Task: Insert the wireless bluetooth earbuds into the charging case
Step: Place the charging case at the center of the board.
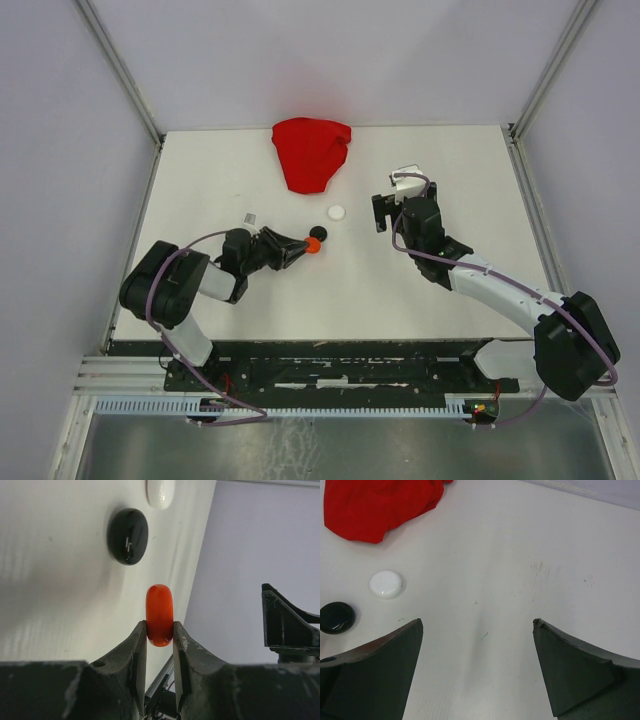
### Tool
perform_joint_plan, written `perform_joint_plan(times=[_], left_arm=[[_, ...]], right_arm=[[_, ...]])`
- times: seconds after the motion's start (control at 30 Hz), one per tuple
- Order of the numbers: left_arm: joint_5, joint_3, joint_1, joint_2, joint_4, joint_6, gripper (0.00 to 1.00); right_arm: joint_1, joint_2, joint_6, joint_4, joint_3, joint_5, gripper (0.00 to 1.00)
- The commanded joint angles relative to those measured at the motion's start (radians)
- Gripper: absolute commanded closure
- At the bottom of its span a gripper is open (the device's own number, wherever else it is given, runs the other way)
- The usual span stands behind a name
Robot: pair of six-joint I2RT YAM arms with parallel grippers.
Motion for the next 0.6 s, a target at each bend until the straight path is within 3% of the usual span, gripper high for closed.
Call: perform_joint_plan(times=[0.0,0.57], left_arm=[[-0.028,-0.025,0.007,0.009,0.033,0.081,0.97],[-0.079,-0.075,0.042,-0.021,-0.041,0.145,0.97]], right_arm=[[-0.007,-0.017,0.018,0.0,0.049,-0.01,0.01],[-0.01,0.004,0.023,-0.008,0.059,-0.022,0.01]])
